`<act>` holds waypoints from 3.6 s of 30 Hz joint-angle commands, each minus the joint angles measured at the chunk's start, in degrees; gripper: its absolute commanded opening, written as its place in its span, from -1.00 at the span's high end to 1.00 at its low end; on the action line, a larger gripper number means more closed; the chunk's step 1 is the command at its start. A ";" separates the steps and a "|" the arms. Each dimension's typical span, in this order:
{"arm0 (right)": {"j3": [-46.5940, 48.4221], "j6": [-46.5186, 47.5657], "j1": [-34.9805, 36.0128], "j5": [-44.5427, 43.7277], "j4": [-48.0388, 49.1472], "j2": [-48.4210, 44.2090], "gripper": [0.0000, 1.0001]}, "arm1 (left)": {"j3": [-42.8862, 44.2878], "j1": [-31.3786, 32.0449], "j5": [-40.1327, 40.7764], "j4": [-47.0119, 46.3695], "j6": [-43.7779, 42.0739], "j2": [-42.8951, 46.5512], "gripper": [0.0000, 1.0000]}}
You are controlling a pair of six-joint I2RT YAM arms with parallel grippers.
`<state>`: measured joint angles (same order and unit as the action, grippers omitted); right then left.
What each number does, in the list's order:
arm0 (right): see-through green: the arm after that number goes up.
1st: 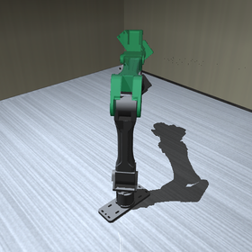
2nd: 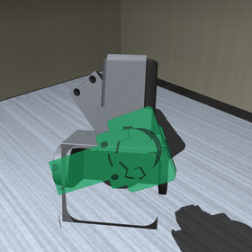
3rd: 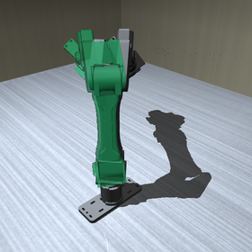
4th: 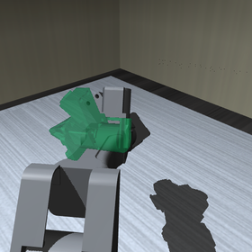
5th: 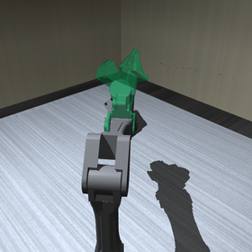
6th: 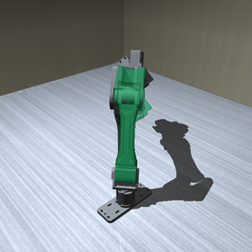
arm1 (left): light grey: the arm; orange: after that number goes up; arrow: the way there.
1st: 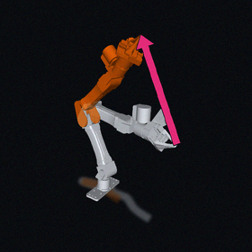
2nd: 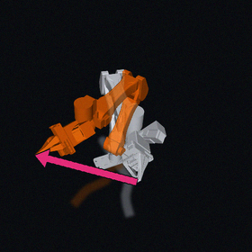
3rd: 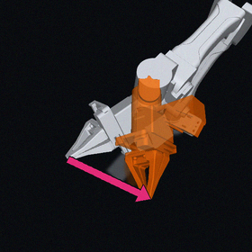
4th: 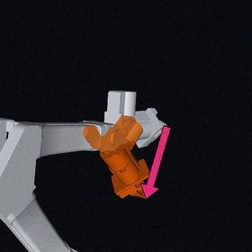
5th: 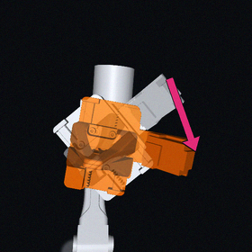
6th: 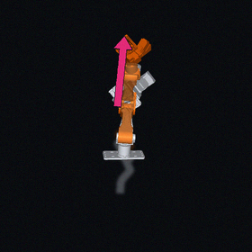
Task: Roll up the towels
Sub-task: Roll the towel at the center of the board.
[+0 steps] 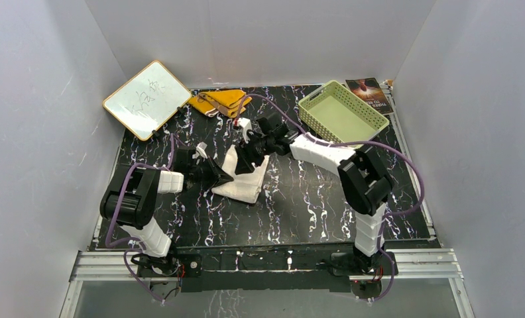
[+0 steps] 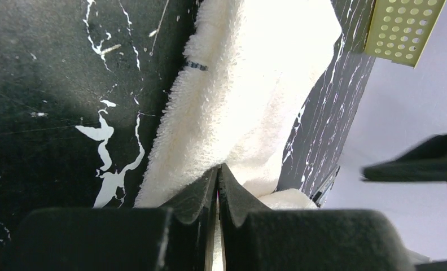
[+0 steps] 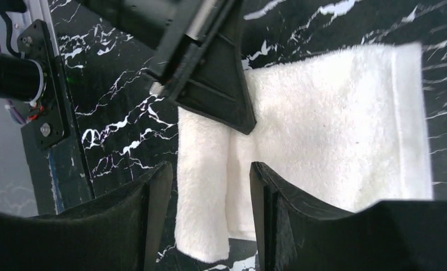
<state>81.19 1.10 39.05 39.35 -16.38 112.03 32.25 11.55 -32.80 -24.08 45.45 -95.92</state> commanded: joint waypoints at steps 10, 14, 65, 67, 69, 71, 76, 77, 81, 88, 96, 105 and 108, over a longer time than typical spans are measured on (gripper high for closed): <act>-22.72 -2.46 2.40 -4.83 19.01 -14.22 -0.97 | -2.13 0.56 9.78 7.15 -5.71 -4.34 0.92; -24.90 -1.75 2.83 -5.79 19.13 -14.41 -0.90 | -1.95 0.52 9.81 7.53 -5.99 -4.63 0.93; -11.13 14.75 11.45 -27.56 -1.06 -17.20 -0.58 | -1.41 0.54 9.09 10.92 -8.70 -4.64 0.94; -9.95 15.04 12.89 -27.81 -1.91 -14.96 -0.56 | -1.19 0.53 9.15 11.29 -9.00 -4.59 0.94; -9.17 14.98 13.82 -27.83 -2.45 -13.22 -0.54 | -1.08 0.55 9.14 11.57 -9.14 -4.55 0.94; -8.61 14.86 14.56 -27.63 -2.44 -12.63 -0.47 | -1.05 0.58 9.00 11.81 -9.20 -4.52 0.94; -7.42 14.28 14.61 -26.38 -2.74 -8.40 -0.23 | -0.72 0.53 8.98 12.49 -9.71 -4.64 0.93; -7.49 14.20 14.63 -26.55 -2.71 -8.06 -0.22 | -0.58 0.51 9.00 12.67 -9.76 -4.72 0.93; -9.02 14.27 14.65 -27.37 -1.97 -7.71 -0.21 | -0.27 0.56 9.02 13.29 -10.02 -4.85 0.93; -11.34 13.31 15.45 -26.56 -1.27 -7.14 -0.08 | 0.22 0.54 8.76 13.92 -10.27 -6.10 0.94; -14.15 10.90 16.76 -28.67 1.89 -5.25 -0.02 | -0.13 0.57 7.58 14.70 -9.62 -6.33 0.94; -14.39 9.51 16.74 -30.88 1.15 -2.26 0.67 | -4.65 0.56 10.30 14.70 -5.54 -1.68 0.95; -15.05 9.46 15.75 -26.04 0.64 -2.61 0.96 | -6.86 0.51 13.31 15.41 -3.90 3.97 0.93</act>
<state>67.66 11.77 55.37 8.56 -14.24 107.13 31.62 11.81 -32.36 -21.52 42.44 -94.63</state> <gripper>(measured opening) 0.100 0.029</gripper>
